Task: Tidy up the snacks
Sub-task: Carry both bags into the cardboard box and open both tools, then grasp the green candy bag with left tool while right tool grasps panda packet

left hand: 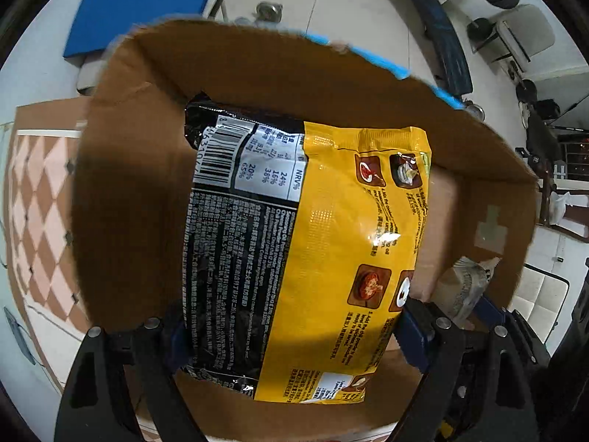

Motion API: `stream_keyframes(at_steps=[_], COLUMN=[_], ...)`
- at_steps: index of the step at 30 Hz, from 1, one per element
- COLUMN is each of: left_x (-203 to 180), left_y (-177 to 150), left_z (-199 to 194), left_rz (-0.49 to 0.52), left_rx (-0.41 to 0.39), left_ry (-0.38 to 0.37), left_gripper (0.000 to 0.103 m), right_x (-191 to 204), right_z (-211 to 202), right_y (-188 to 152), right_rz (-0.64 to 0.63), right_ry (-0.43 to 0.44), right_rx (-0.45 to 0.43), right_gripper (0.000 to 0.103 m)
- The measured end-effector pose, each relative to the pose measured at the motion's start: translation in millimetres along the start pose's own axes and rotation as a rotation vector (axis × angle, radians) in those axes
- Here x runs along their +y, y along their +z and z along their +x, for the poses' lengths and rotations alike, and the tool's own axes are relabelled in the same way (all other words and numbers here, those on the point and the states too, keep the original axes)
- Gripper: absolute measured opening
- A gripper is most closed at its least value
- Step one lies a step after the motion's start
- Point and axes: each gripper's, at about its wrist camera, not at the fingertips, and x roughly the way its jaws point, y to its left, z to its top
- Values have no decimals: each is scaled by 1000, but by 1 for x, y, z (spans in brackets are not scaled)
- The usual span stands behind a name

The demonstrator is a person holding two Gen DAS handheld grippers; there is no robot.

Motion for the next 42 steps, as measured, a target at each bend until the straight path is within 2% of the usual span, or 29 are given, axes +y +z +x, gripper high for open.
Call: stream_keyframes(at_steps=[2, 4, 11, 17, 18, 19, 20, 22, 23, 26, 30, 35, 39, 40, 42], left_x=[-2, -6, -21, -29, -31, -32, -33, -33, -32, -31, -30, -24, -23, -22, -14], left_y=[5, 9, 20, 9, 9, 7, 4, 0, -2, -11, -29, -62, -94, -99, -109], left_z=[8, 13, 24, 17, 13, 9, 6, -1, -4, -15, -35, -65, -89, -97, -110], left_rz=[-6, 5, 50, 57, 57, 57, 56, 51, 50, 57, 55, 85, 114, 121, 133], left_rx=[18, 23, 50, 32, 24, 14, 8, -3, -3, -20, -47, -117, -198, -218, -252], left_ry=[-3, 11, 57, 80, 79, 76, 72, 63, 64, 77, 57, 38, 62, 68, 75], left_gripper=[88, 88, 88, 91, 93, 95, 96, 97, 97, 97, 97, 97, 97, 97, 97], right_x=[18, 10, -33, -86, -91, -94, -102, -119, -117, -133, -157, -179, -190, -191, -183], right_z=[38, 49, 52, 47, 48, 46, 42, 34, 38, 26, 6, -36, -67, -76, -79], right_y=[16, 18, 26, 30, 33, 34, 34, 36, 49, 47, 47, 24, 8, -10, -16], right_rz=[-4, -15, -45, -27, -29, -29, -25, -17, -14, -19, -23, -37, -36, -33, -28], right_ry=[-10, -22, -57, -44, -49, -59, -67, -57, -64, -83, -100, -131, -145, -146, -154], right_rx=[13, 23, 39, 114, 117, 118, 114, 104, 104, 97, 72, 12, -39, -51, -77], right_gripper=[77, 77, 77, 78, 79, 86, 91, 91, 91, 92, 93, 97, 97, 97, 97])
